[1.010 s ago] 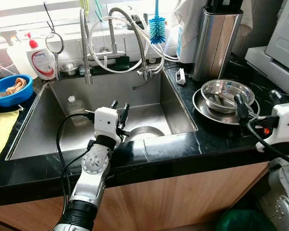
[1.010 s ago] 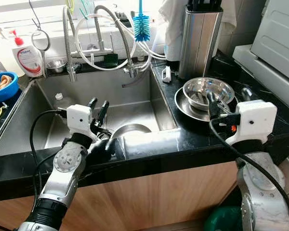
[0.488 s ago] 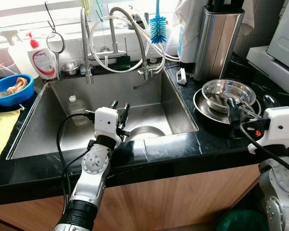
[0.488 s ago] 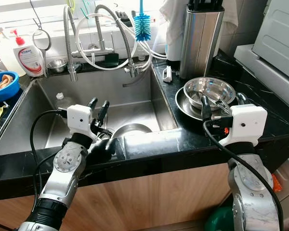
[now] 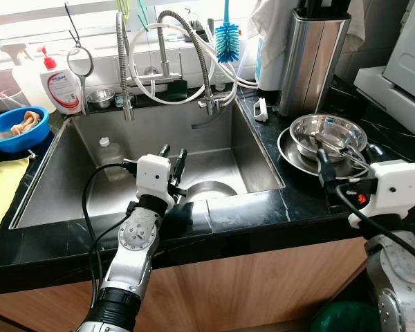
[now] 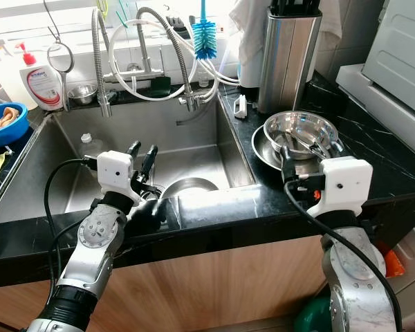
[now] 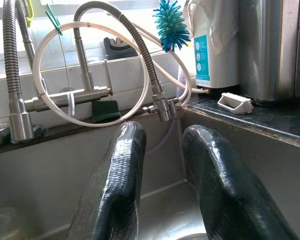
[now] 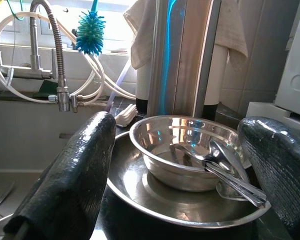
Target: Kitchen organization
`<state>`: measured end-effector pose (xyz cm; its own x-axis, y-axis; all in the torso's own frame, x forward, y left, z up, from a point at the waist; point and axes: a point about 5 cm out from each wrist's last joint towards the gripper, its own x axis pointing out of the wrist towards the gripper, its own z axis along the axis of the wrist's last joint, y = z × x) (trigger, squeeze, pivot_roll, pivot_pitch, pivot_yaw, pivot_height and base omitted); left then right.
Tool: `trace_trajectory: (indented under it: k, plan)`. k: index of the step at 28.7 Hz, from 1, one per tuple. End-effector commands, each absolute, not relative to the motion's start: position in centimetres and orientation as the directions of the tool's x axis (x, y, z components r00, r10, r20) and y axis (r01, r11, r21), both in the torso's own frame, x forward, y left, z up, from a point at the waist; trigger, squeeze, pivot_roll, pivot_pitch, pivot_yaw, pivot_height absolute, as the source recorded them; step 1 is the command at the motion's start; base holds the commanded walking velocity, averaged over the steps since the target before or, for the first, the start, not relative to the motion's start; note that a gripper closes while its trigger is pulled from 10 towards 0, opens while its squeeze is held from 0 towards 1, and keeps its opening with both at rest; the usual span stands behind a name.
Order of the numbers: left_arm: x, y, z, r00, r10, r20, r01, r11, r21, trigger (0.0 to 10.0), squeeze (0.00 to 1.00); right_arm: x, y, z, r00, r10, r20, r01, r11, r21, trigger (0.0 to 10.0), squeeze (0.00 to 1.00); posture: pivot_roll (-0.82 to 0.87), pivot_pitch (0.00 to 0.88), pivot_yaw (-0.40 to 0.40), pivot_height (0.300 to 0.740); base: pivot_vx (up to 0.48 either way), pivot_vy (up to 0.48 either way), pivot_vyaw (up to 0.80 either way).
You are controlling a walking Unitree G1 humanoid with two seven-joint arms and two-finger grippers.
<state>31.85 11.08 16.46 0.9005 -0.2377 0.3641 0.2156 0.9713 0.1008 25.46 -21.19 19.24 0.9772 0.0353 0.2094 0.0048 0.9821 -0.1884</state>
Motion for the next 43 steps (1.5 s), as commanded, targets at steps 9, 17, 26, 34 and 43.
trace_trajectory:
  k: [9,17,26,34,43]
  plan:
    - [31.9,11.2,16.5,0.901,-0.234,0.366,0.211,0.972,0.103,10.0,0.0,25.7,-21.5,19.7,0.976,0.007,0.216,0.035,0.982,-0.188,10.0,0.0,-0.18,0.0,0.075,0.74,0.0,0.0,0.0]
    - [32.0,11.2,16.5,0.9,-0.234,0.367,0.211,0.972,0.102,10.0,0.0,25.8,-21.3,21.1,0.963,-0.003,0.269,0.054,0.982,-0.18,10.0,0.0,-0.18,0.0,0.077,0.74,0.0,0.0,0.0]
    - [32.0,11.2,16.5,0.901,-0.234,0.365,0.211,0.972,0.101,10.0,0.0,25.0,-21.5,21.1,0.96,-0.06,0.273,0.108,0.98,-0.165,10.0,0.0,-0.19,0.006,0.076,0.74,0.0,0.0,0.0]
    - [32.1,11.2,16.6,0.901,-0.235,0.365,0.213,0.972,0.1,10.0,0.0,25.2,-22.1,20.9,0.961,-0.111,0.252,0.153,0.976,-0.154,10.0,0.0,-0.19,0.008,0.077,0.74,0.0,0.0,0.0]
    - [32.0,11.2,16.5,0.903,-0.232,0.363,0.21,0.973,0.1,10.0,0.0,25.7,-21.8,19.5,0.979,-0.128,0.161,0.155,0.974,-0.163,10.0,0.0,-0.18,0.006,0.071,0.74,0.0,0.0,0.0]
